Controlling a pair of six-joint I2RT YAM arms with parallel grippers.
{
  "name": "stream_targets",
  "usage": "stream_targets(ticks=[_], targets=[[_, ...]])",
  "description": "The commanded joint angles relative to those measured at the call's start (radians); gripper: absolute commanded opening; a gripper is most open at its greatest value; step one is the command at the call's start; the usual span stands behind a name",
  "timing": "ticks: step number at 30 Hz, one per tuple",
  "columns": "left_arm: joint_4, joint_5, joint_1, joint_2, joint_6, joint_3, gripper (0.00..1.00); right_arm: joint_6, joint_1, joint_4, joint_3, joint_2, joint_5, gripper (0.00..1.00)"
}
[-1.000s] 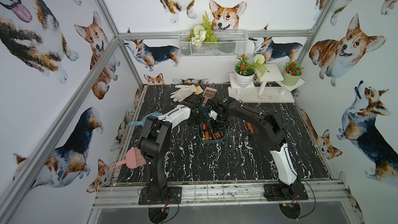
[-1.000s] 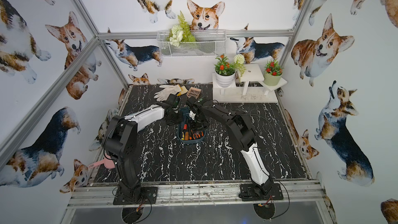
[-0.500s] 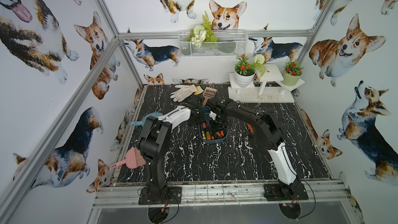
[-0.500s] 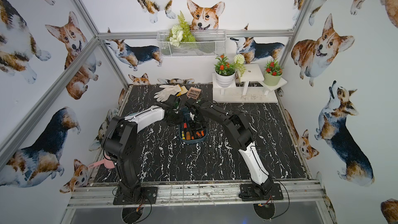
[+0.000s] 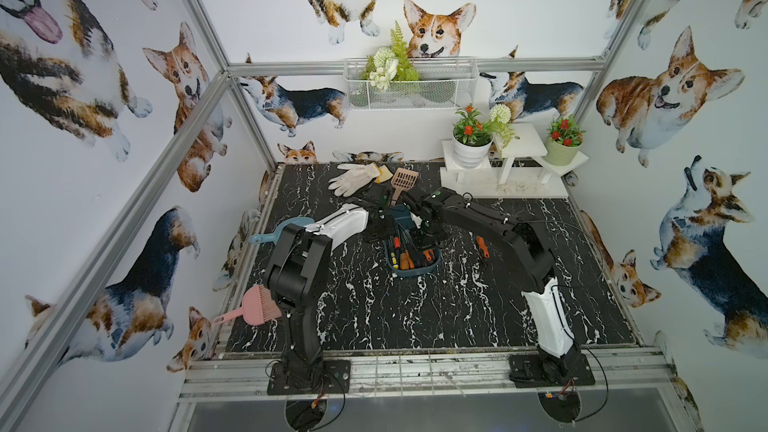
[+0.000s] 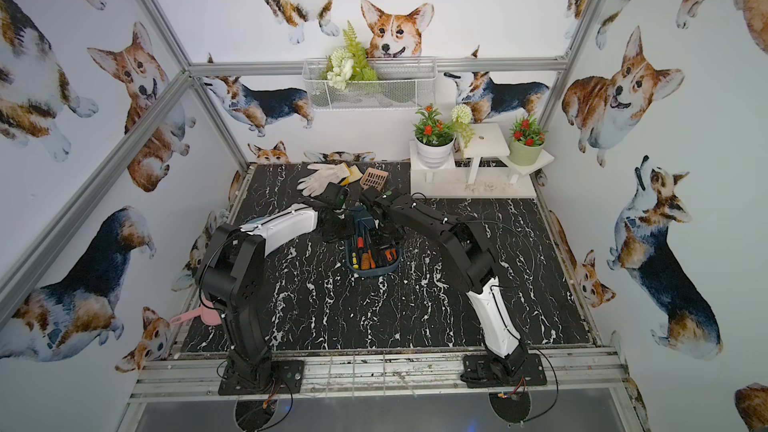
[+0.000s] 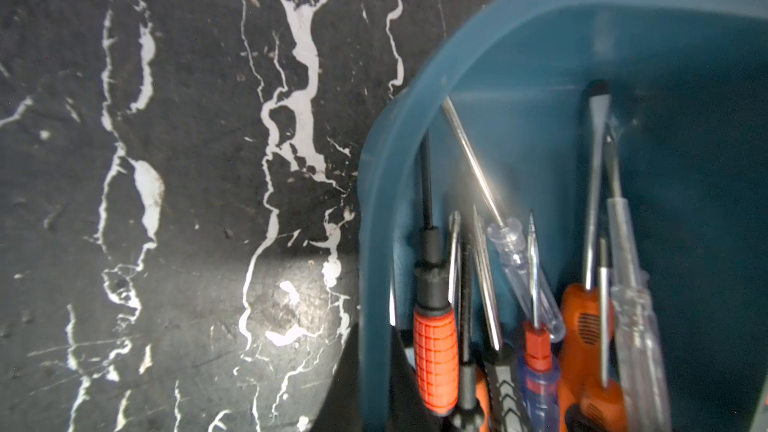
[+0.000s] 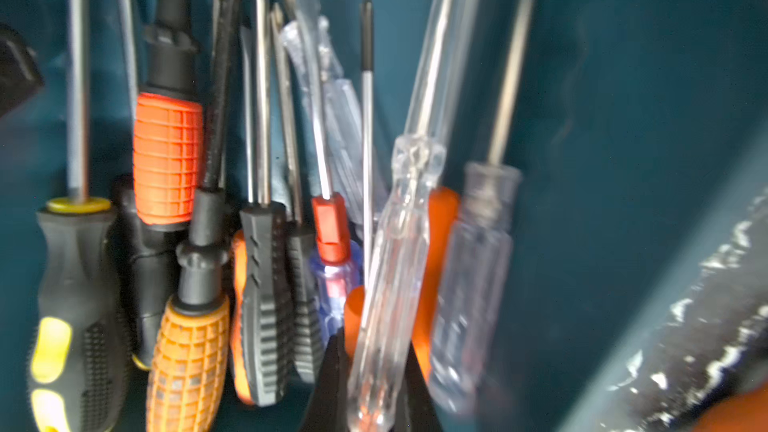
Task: Take out the screwdriver from the storage box
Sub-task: Pick up the screwdriver from the storage box, then place the screwdriver at the center of the board.
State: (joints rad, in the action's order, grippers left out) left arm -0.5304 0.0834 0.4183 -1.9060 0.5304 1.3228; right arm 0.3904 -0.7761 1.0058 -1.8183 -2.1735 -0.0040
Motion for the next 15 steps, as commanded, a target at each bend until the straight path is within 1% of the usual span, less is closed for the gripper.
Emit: stream_targets(ticks=[1, 10, 15], targets=[[-0.003, 0.002, -0.003, 0.0, -0.007, 0.005, 0.0, 0.002, 0.004, 0.015, 0.01, 0.023, 0.029, 0.0], [-0.003, -0.002, -0.003, -0.008, -0.01, 0.007, 0.0, 0.025, 0.013, -0.044, 0.038, 0.121, 0.008, 0.0], [-0.003, -0.002, -0.003, -0.015, -0.011, 0.01, 0.0, 0.052, 0.063, -0.084, 0.092, 0.226, -0.015, 0.0]])
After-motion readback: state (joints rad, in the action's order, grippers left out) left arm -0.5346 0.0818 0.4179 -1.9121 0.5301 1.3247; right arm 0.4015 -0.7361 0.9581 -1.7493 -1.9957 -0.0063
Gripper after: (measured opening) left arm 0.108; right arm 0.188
